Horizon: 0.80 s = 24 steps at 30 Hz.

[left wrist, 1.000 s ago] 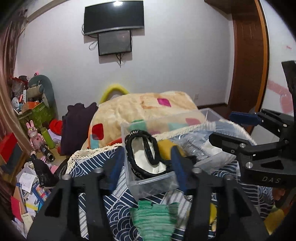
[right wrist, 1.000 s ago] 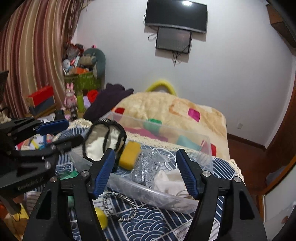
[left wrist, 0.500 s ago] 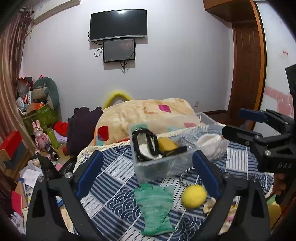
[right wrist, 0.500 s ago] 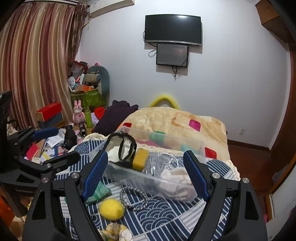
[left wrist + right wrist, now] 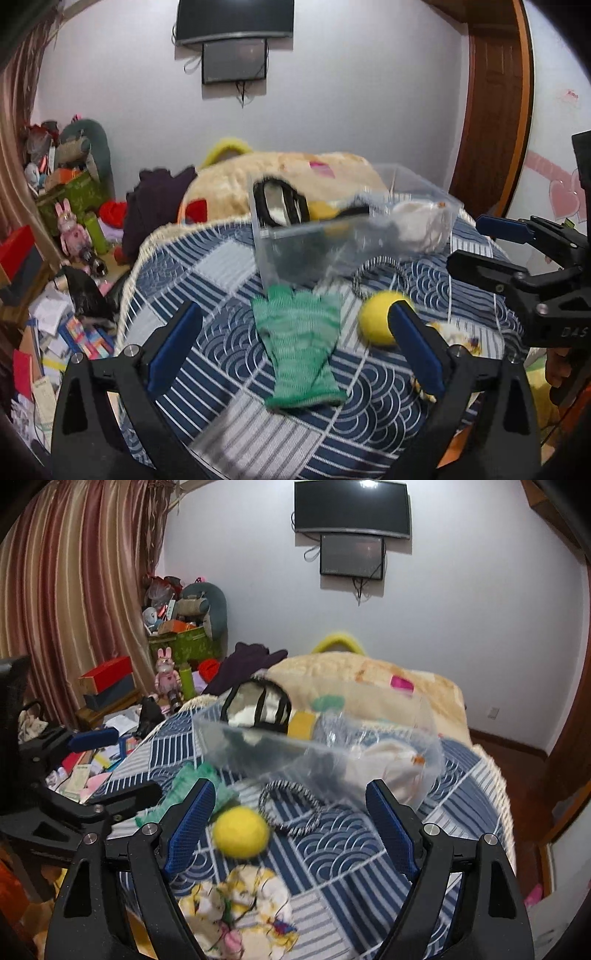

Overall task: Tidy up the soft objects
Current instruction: 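Grasp the green knit glove with the left tool while the right grasps the yellow felt ball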

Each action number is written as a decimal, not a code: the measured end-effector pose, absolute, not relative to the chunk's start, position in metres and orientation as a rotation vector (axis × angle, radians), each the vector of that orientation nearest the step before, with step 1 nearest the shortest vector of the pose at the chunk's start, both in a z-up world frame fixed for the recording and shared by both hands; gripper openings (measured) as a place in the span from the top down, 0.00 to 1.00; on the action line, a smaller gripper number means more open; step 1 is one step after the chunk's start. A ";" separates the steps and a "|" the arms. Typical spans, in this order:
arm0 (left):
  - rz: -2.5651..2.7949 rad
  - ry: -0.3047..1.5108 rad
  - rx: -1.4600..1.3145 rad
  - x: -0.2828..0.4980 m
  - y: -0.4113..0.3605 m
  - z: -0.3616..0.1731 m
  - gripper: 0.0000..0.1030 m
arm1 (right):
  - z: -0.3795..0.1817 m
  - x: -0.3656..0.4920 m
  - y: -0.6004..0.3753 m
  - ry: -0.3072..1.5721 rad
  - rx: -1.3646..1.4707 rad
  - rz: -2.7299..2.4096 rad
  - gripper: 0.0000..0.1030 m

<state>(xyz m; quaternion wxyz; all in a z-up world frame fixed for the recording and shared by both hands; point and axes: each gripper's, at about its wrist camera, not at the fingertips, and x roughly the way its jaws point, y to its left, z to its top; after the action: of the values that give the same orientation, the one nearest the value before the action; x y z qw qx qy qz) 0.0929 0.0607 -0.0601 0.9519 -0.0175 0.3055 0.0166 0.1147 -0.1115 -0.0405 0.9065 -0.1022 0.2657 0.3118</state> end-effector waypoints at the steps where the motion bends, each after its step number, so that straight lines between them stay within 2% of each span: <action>1: 0.033 0.632 -0.039 0.093 0.060 -0.064 0.01 | -0.045 0.115 -0.112 0.564 -0.204 0.647 0.21; 8: 0.039 0.692 -0.047 0.099 0.061 -0.091 0.01 | -0.068 0.114 -0.111 0.631 -0.196 0.658 0.21; 10: 0.037 0.700 -0.062 0.102 0.061 -0.097 0.04 | -0.072 0.115 -0.110 0.643 -0.194 0.666 0.21; 11: 0.039 0.702 -0.069 0.103 0.062 -0.100 0.07 | -0.074 0.115 -0.110 0.647 -0.194 0.670 0.21; 13: 0.041 0.709 -0.079 0.106 0.062 -0.106 0.20 | -0.078 0.116 -0.107 0.659 -0.195 0.680 0.21; 16: 0.024 0.745 -0.094 0.112 0.065 -0.114 0.21 | -0.084 0.118 -0.103 0.676 -0.199 0.693 0.21; 18: 0.022 0.760 -0.113 0.115 0.068 -0.119 0.25 | -0.086 0.118 -0.100 0.685 -0.203 0.701 0.26; 23: 0.003 0.766 -0.151 0.118 0.072 -0.126 0.46 | -0.090 0.119 -0.093 0.704 -0.218 0.722 0.34; 24: 0.003 0.760 -0.150 0.118 0.072 -0.126 0.53 | -0.091 0.119 -0.091 0.709 -0.222 0.727 0.37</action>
<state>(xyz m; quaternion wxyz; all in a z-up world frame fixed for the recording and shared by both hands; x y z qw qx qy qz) 0.1179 0.0718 -0.1264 0.9260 -0.0731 0.3704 0.0015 0.1194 -0.0907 -0.0910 0.8680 -0.1059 0.3388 0.3473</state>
